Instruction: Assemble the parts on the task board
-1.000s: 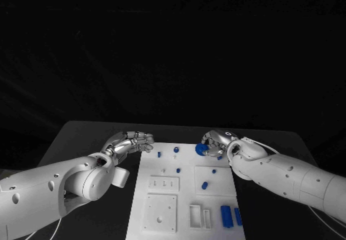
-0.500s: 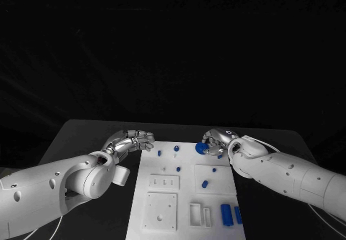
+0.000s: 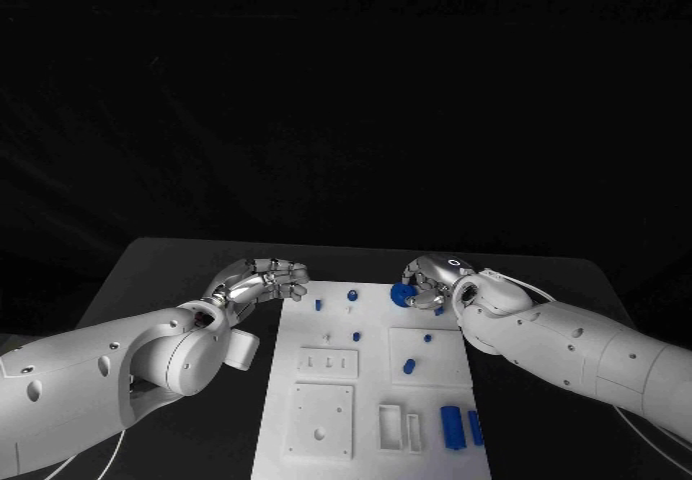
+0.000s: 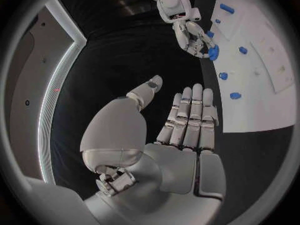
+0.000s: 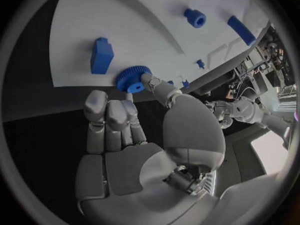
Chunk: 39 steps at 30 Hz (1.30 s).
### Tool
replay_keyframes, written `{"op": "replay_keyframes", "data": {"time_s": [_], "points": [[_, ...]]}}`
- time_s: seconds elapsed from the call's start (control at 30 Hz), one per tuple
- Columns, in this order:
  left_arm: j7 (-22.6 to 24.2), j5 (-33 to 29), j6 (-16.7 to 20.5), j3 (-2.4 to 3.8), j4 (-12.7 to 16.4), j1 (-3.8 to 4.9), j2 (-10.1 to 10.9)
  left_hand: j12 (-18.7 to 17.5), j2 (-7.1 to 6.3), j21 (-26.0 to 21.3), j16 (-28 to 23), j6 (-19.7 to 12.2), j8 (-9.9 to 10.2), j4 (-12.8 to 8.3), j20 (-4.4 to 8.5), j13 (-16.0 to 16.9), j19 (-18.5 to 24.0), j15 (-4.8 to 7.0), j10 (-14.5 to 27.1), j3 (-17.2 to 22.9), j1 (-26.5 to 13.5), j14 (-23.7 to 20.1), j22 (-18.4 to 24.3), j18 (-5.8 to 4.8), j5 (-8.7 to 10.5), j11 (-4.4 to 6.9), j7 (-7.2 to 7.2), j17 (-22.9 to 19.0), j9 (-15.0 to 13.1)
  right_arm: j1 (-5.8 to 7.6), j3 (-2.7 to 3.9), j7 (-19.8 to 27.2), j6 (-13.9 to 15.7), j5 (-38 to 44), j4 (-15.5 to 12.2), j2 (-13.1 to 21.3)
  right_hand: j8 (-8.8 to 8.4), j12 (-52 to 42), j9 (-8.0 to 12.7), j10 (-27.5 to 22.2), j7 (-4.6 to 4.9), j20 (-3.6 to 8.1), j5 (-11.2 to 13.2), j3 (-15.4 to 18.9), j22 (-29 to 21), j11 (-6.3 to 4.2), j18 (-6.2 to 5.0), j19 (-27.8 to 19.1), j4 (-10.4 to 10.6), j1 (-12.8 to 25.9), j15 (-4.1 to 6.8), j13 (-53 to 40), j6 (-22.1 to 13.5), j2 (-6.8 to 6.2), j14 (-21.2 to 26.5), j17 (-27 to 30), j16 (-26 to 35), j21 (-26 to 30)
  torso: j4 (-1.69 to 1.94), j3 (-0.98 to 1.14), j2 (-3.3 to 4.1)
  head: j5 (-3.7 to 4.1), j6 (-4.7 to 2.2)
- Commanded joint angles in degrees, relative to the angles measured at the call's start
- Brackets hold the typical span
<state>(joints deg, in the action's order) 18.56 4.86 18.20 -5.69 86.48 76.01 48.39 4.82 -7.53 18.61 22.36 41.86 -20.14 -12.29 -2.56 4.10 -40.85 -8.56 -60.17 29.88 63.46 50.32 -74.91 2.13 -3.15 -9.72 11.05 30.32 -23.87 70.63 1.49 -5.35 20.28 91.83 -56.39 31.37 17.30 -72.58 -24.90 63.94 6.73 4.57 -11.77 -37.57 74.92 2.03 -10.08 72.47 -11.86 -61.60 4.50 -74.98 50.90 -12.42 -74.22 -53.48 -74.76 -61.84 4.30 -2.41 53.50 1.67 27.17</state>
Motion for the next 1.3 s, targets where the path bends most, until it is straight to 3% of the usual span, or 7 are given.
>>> {"op": "replay_keyframes", "data": {"time_s": [0.03,0.3,0.5,0.73,1.1,1.2,1.3], "points": [[0.22,0.21,-0.91,0.05,0.01,0.06,-0.08,-0.22,-0.13,0.22,-0.10,-0.15,0.30,-0.22,-0.01,-0.09,0.55,0.15,-0.12,0.02,-0.59,-0.36,-1.31,1.18,-0.20,-0.36,0.68,-0.05,0.09,-1.10,-0.70,-2.27,-0.62,3.19,-0.70,-0.44,0.24,-4.01,-0.09,5.45,1.14,0.17,0.11,0.14,1.36,-0.61,-4.92,-0.09,-0.14,0.68,0.36,-0.06,1.42,0.07,0.15,-0.05,-0.32,-0.16,-0.01,-0.04,0.01,-0.01,0.14],[0.27,0.21,-0.90,0.05,-0.07,0.06,-0.10,-0.26,-0.09,0.24,-0.09,-0.17,0.32,-0.22,-0.02,-0.09,0.54,0.15,-0.10,0.05,-0.59,-0.35,-1.31,1.19,-0.20,-0.37,0.69,-0.05,0.10,-1.11,-0.71,-3.93,1.63,3.97,-2.71,0.00,1.85,-5.10,-0.96,7.25,0.01,0.40,-2.01,-0.84,1.31,-1.68,-4.92,0.11,1.01,1.13,1.36,-1.17,4.61,-0.34,0.03,-0.49,-0.33,-1.19,-0.04,-0.03,-0.01,0.10,0.16],[0.26,0.21,-0.80,0.05,-0.17,0.06,-0.03,-0.28,-0.08,0.25,-0.09,-0.17,0.33,-0.24,-0.02,-0.09,0.55,0.15,-0.09,0.07,-0.59,-0.35,-1.31,1.19,-0.20,-0.38,0.70,-0.06,0.11,-1.12,-0.71,-4.66,2.83,4.37,-5.21,0.99,2.01,-5.38,-1.13,7.78,-0.18,0.52,-2.33,-1.15,1.28,-1.87,-4.92,0.09,1.33,1.20,1.54,-1.50,5.04,-0.39,-0.01,-0.64,-0.27,-1.50,0.02,-0.06,0.01,0.14,0.24],[0.27,0.21,-0.70,0.05,-0.11,0.06,0.15,-0.31,-0.08,0.26,-0.08,-0.17,0.33,-0.25,-0.02,-0.09,0.56,0.15,-0.09,0.09,-0.59,-0.35,-1.31,1.20,-0.20,-0.38,0.70,-0.06,0.11,-1.11,-0.70,-5.54,7.50,6.61,-10.21,2.17,2.11,-5.62,-1.34,8.27,-0.38,0.71,-3.59,-1.46,1.24,-2.07,-4.92,0.14,1.65,1.29,1.75,-1.81,5.43,-0.87,-0.08,-0.85,-0.18,-1.92,-0.01,-0.02,-0.02,0.02,0.22],[0.28,0.28,-0.60,0.05,-0.16,0.06,0.09,-0.33,-0.07,0.27,-0.07,-0.17,0.34,-0.28,-0.02,-0.09,0.56,0.15,-0.09,0.12,-0.57,-0.35,-1.31,1.21,-0.21,-0.39,0.70,-0.07,0.12,-1.23,-0.78,-6.84,10.59,11.49,-13.99,1.37,2.13,-5.76,-1.48,8.63,-0.50,0.88,-4.33,-1.94,1.18,-2.19,-4.92,0.21,2.04,1.07,1.87,-2.01,5.68,-1.50,-0.16,-1.03,-0.12,-2.22,0.09,-0.05,0.02,-0.15,0.16],[0.30,0.28,-0.56,0.05,-0.11,0.06,0.11,-0.34,-0.08,0.28,-0.07,-0.18,0.34,-0.30,-0.03,-0.08,0.57,0.15,-0.09,0.13,-0.56,-0.36,-1.31,1.21,-0.21,-0.39,0.70,-0.07,0.12,-1.29,-0.97,-6.90,10.49,12.21,-14.32,0.75,2.07,-5.65,-1.56,8.61,-0.54,0.97,-3.71,-2.50,1.13,-2.23,-4.92,0.24,2.50,0.80,1.91,-1.94,5.75,-2.01,-0.22,-1.13,-0.03,-2.35,0.06,-0.08,0.01,-0.21,0.10],[0.30,0.28,-0.58,0.05,-0.03,0.06,0.10,-0.35,-0.08,0.28,-0.07,-0.18,0.34,-0.31,-0.03,-0.08,0.57,0.15,-0.10,0.14,-0.56,-0.36,-1.31,1.21,-0.21,-0.39,0.70,-0.07,0.13,-1.30,-1.92,-7.01,10.40,13.35,-14.02,-0.18,2.02,-5.54,-1.59,8.54,-0.54,1.00,-3.40,-2.77,1.11,-2.23,-4.92,0.22,2.72,0.67,1.91,-1.87,5.76,-2.17,-0.24,-1.19,0.03,-2.41,0.02,-0.09,0.02,-0.31,0.12]]}}
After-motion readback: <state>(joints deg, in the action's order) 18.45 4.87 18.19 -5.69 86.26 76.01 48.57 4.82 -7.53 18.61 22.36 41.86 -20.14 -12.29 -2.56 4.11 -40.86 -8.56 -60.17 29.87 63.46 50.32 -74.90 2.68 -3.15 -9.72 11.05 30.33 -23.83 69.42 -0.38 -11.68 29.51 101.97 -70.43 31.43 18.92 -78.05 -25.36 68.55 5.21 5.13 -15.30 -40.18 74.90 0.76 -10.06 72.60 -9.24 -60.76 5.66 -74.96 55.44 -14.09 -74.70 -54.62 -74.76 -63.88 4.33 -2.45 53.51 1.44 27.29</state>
